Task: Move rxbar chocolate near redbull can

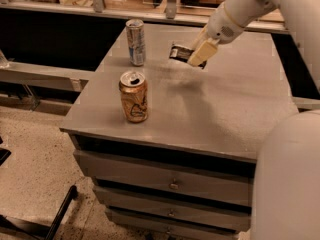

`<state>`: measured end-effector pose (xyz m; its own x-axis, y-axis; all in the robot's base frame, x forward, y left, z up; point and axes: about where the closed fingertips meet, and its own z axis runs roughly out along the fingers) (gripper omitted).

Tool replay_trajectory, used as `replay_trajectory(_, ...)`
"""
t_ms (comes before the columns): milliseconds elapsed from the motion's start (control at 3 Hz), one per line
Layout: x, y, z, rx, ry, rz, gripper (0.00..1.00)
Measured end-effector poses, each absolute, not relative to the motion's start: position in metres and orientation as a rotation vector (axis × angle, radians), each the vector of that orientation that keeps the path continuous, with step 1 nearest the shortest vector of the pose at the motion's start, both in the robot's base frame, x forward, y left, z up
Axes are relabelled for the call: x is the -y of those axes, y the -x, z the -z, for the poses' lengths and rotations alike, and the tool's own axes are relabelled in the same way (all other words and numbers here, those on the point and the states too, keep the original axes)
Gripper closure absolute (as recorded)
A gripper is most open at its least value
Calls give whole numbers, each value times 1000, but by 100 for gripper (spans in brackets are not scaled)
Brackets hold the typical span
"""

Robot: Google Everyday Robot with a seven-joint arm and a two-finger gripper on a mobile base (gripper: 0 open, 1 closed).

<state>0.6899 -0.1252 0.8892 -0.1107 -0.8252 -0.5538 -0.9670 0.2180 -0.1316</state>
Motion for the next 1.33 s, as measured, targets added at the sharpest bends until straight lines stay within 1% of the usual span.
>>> replay_trajectory(333,87,-708,-882,-1956,1656,-402,100)
replay_trajectory(667,67,-722,-874,-1977,1643,-390,83)
replay_trajectory(1000,59,-732,-862,-2031,1638,-327,59)
replay_trajectory(1333,54,-735,-848,-2062,1653,-314,36)
